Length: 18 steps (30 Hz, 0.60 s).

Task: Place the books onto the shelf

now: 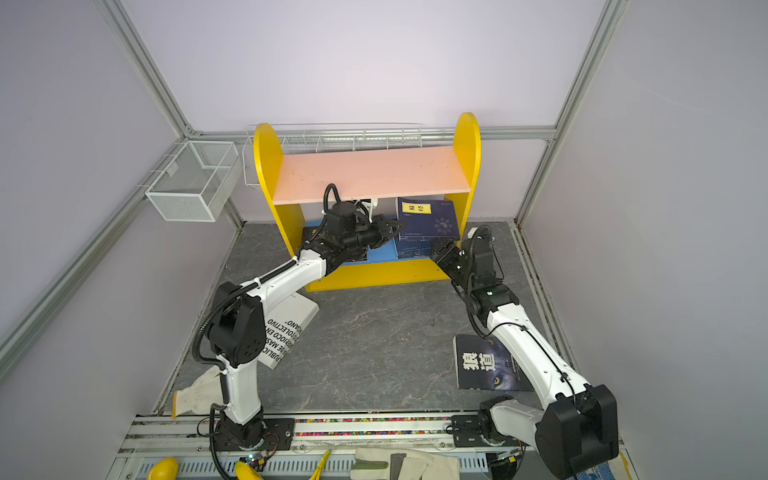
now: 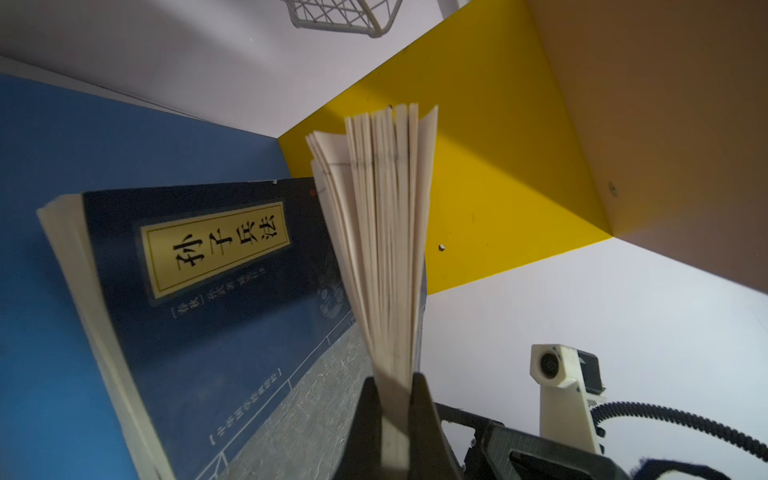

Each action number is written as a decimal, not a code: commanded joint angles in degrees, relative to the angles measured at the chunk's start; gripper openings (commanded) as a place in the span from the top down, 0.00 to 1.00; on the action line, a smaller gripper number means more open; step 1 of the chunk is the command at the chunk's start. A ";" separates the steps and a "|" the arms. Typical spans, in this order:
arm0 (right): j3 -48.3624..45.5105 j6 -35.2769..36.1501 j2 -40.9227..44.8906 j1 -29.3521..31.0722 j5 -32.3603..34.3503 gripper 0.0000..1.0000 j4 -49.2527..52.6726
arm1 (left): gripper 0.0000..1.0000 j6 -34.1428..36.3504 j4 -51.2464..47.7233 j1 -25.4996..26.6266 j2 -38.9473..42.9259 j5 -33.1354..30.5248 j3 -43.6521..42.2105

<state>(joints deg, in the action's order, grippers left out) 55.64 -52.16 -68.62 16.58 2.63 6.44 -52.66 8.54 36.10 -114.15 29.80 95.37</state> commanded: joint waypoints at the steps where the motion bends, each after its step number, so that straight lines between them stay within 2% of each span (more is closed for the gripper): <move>1: 1.14 5.96 2.51 -1.31 4.66 0.24 6.52 | 1.00 -0.07 -1.55 -1.01 -3.68 1.94 2.36; 5: -1.28 10.80 4.80 -3.03 7.74 0.16 2.22 | 1.00 -0.31 -1.81 -1.42 -4.04 1.31 1.95; 8: -0.88 15.32 4.52 -4.42 7.18 0.12 -0.22 | 1.00 -0.16 -1.94 -1.81 -3.81 0.39 1.25; 12: 0.01 20.21 2.21 -6.97 5.06 0.11 -4.59 | 1.00 -0.42 -1.25 -2.08 -4.13 -0.40 1.11; 18: 1.84 21.58 -3.44 -8.30 2.89 0.12 -8.64 | 1.00 -2.18 1.66 -2.34 -4.02 -1.94 -0.24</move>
<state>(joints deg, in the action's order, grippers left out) 56.14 -33.65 -70.19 8.69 6.68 1.93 -52.10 8.36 35.81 -116.62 29.15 95.55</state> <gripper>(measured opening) 0.885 0.065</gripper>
